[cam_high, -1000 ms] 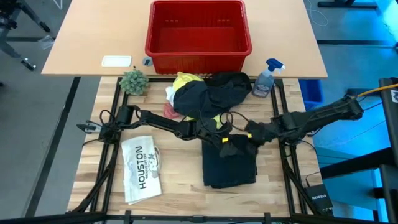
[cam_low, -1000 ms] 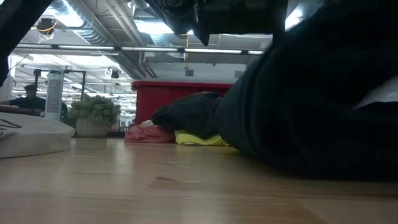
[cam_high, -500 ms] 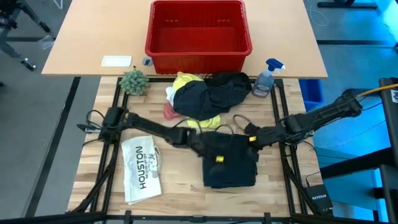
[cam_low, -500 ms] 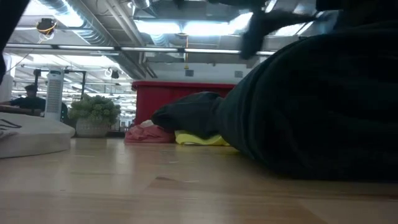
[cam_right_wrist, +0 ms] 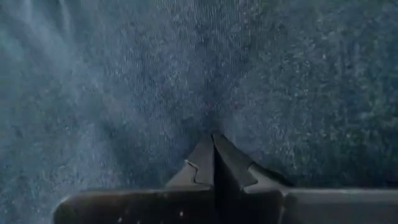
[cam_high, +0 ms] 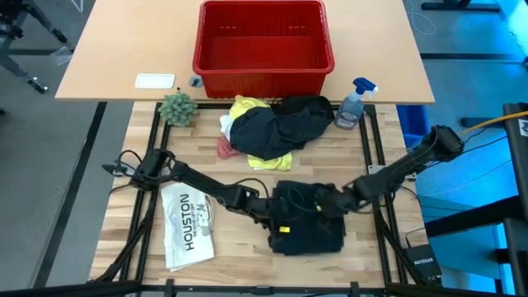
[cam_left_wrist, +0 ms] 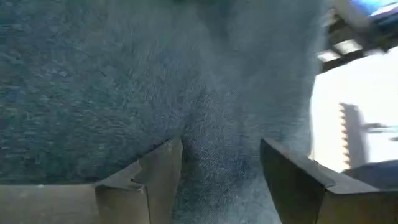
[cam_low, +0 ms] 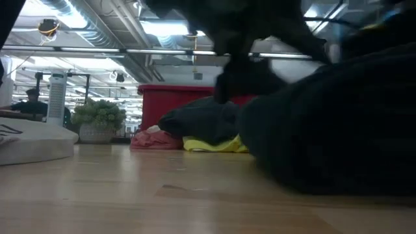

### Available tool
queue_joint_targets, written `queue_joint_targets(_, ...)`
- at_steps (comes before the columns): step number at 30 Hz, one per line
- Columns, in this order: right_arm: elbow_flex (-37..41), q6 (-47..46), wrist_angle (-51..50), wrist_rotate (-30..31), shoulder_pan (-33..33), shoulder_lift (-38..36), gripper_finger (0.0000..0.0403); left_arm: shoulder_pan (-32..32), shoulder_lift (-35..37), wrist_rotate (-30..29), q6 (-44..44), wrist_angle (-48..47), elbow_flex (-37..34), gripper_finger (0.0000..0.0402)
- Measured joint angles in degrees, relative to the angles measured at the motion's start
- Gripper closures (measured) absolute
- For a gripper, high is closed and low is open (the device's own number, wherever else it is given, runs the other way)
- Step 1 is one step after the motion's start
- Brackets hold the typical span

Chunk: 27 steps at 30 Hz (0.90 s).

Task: Fold laundry
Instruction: Fold the black jean

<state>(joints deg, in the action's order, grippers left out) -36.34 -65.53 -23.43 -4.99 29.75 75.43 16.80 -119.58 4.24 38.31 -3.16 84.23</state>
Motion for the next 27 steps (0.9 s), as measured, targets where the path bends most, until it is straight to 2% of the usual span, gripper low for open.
queue_joint_targets(4,0.5,-9.9,-0.6,-0.1,10.0,-2.4,0.0403,0.2,-1.6,4.1,2.2,8.1,0.0,0.0194)
queue_joint_targets(6,0.4,-16.1,-0.8,1.7,15.2,-3.9,0.0403,0.2,-1.8,4.6,2.8,10.2,0.0,0.0194)
queue_joint_targets(8,-0.6,-22.9,-1.3,6.7,20.3,-5.6,0.0403,0.1,-0.9,4.6,1.8,11.4,0.0,0.0194)
queue_joint_targets(10,-1.9,-29.0,-2.9,14.2,24.7,-7.4,0.0403,-0.2,1.1,4.3,-0.2,12.3,0.0,0.0194)
queue_joint_targets(13,-3.7,-33.4,-3.9,24.7,28.6,-8.7,0.0403,-0.7,3.5,2.5,-4.1,10.3,0.2,0.0194)
queue_joint_targets(17,-4.4,-34.7,-5.6,31.0,27.3,-8.1,0.0403,-1.8,3.1,-1.1,-7.0,1.6,0.0,0.0194)
queue_joint_targets(21,-4.4,-33.0,-6.9,31.0,21.8,-5.7,0.0403,-2.9,0.8,-2.0,-7.5,-2.4,-0.1,0.0194)
queue_joint_targets(23,-4.2,-30.7,-5.8,28.9,18.7,-4.1,0.0403,-3.1,-0.6,-0.4,-7.0,-1.0,0.0,0.0194)
queue_joint_targets(27,-3.2,-23.6,-2.0,20.5,14.2,-1.3,0.0403,-2.8,-3.6,4.3,-2.7,6.1,0.0,0.0194)
